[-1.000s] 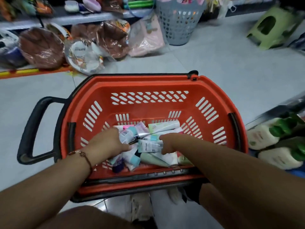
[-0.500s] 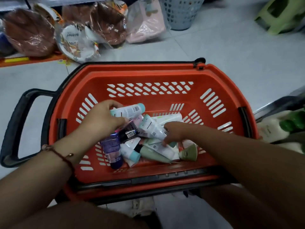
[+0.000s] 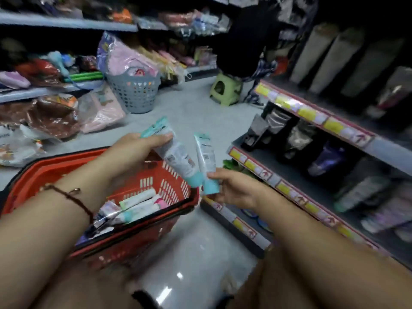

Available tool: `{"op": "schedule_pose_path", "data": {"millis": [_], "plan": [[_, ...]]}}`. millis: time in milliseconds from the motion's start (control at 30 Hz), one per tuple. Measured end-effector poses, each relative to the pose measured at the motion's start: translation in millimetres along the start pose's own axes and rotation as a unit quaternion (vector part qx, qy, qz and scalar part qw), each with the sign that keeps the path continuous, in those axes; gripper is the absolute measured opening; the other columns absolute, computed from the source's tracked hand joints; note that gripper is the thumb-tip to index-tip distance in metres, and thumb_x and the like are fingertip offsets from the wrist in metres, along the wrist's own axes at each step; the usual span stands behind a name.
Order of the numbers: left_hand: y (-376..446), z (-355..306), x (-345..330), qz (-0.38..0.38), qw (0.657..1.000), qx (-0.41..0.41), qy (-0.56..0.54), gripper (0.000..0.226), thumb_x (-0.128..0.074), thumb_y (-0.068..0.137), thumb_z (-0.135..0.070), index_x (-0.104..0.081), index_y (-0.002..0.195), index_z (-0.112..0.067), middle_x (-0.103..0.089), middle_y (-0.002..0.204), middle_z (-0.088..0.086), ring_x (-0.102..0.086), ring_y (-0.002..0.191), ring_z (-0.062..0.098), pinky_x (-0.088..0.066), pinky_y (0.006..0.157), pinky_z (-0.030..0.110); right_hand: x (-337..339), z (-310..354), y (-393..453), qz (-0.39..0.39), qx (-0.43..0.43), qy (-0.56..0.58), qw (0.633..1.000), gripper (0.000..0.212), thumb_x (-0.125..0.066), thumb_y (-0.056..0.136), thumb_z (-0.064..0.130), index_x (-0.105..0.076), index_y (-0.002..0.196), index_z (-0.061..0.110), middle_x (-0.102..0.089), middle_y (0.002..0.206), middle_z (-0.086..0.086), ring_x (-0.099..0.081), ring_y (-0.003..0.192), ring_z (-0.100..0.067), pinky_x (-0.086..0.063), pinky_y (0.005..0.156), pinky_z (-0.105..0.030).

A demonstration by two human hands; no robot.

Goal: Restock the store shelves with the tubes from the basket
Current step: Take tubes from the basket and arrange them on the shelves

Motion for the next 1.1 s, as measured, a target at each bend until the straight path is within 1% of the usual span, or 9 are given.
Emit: {"op": "schedule_pose_path", "data": {"millis": [67,267,367,433,600,667,767,1000,1100], "plan": [[-11,1,-41,0.032,0.995,0.041,-0.091,0.023,-0.061,0.093,-0.035,-0.067,0.102,-0.015,-0.073,0.093,0.010,-0.069,0.085,0.025,-0.054,0.083,0.037,14,-1,-21,0.014,0.010,0.106,0.994,0.043,-0.065,0.074,0.014,-0.059,0.116,0.007,-0.066,0.107,-0.013,-0.067,0.087,-0.025,-0.054,0.081,-0.038],[-13,58,-148,0.053,0.904,0.273,-0.326,0.034,-0.056,0.097,-0.038,-0.063,0.084,-0.008,-0.067,0.059,0.012,-0.064,0.044,0.022,-0.057,0.042,0.032,65,-32,-57,-0.005,0.014,0.276,0.961,0.050,-0.068,0.066,0.012,-0.058,0.114,0.005,-0.062,0.109,-0.017,-0.061,0.100,-0.028,-0.057,0.077,-0.039],[-1,72,-206,0.131,0.889,0.310,-0.312,0.033,-0.060,0.092,-0.030,-0.064,0.112,-0.004,-0.073,0.090,0.016,-0.071,0.073,0.024,-0.061,0.068,0.034,104,-29,-89,-0.065,0.038,0.325,0.943,0.041,-0.050,0.076,0.009,-0.056,0.116,0.003,-0.063,0.090,-0.016,-0.062,0.081,-0.023,-0.056,0.068,-0.033],[7,70,-236,0.181,0.874,0.310,-0.326,0.057,-0.066,0.078,-0.012,-0.054,0.132,-0.001,-0.064,0.125,0.021,-0.065,0.109,0.031,-0.053,0.094,0.044,123,-22,-110,-0.102,0.072,0.356,0.926,0.026,-0.044,0.085,0.008,-0.057,0.107,0.002,-0.061,0.075,-0.014,-0.058,0.069,-0.020,-0.051,0.068,-0.031],[18,72,-305,0.319,0.862,0.269,-0.290,0.102,-0.085,0.023,0.010,-0.051,0.119,0.005,-0.065,0.104,0.026,-0.070,0.086,0.035,-0.060,0.078,0.048,168,-24,-144,-0.187,0.145,0.408,0.882,0.011,-0.048,0.091,0.009,-0.056,0.095,0.002,-0.057,0.065,-0.006,-0.056,0.057,-0.015,-0.049,0.069,-0.030],[13,76,-331,0.310,0.862,0.276,-0.291,0.093,-0.091,0.027,0.006,-0.060,0.114,0.013,-0.070,0.101,0.028,-0.073,0.083,0.035,-0.060,0.078,0.047,183,-32,-155,-0.224,0.165,0.412,0.868,0.009,-0.052,0.091,0.010,-0.059,0.096,0.007,-0.061,0.066,-0.002,-0.059,0.057,-0.012,-0.052,0.063,-0.028],[-4,80,-362,0.296,0.875,0.293,-0.246,0.029,-0.067,0.083,-0.015,-0.070,0.100,0.008,-0.074,0.088,0.022,-0.074,0.070,0.028,-0.060,0.067,0.037,196,-47,-175,-0.257,0.191,0.412,0.853,0.012,-0.054,0.092,0.013,-0.060,0.103,0.012,-0.061,0.070,0.001,-0.057,0.053,-0.008,-0.049,0.056,-0.025],[-26,86,-391,0.339,0.872,0.286,-0.208,0.030,-0.056,0.087,-0.018,-0.067,0.108,0.001,-0.069,0.074,0.019,-0.066,0.060,0.024,-0.058,0.055,0.029,204,-67,-216,-0.376,0.252,0.277,0.848,0.023,-0.063,0.089,0.012,-0.065,0.111,0.014,-0.071,0.088,-0.007,-0.066,0.071,-0.015,-0.052,0.072,-0.034],[-37,67,-397,0.403,0.871,0.200,-0.199,0.044,-0.052,0.077,-0.004,-0.064,0.119,-0.007,-0.074,0.099,0.021,-0.073,0.074,0.027,-0.061,0.062,0.031,198,-56,-238,-0.405,0.294,0.221,0.837,0.027,-0.064,0.088,0.010,-0.067,0.114,0.016,-0.074,0.104,-0.010,-0.070,0.088,-0.021,-0.055,0.080,-0.037]]}}
Point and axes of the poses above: each hand's wrist, its own y-axis towards the middle knuckle, its own x-axis out of the back of the hand, z = x × y, the point moved 1 cm from there along y, towards the middle knuckle
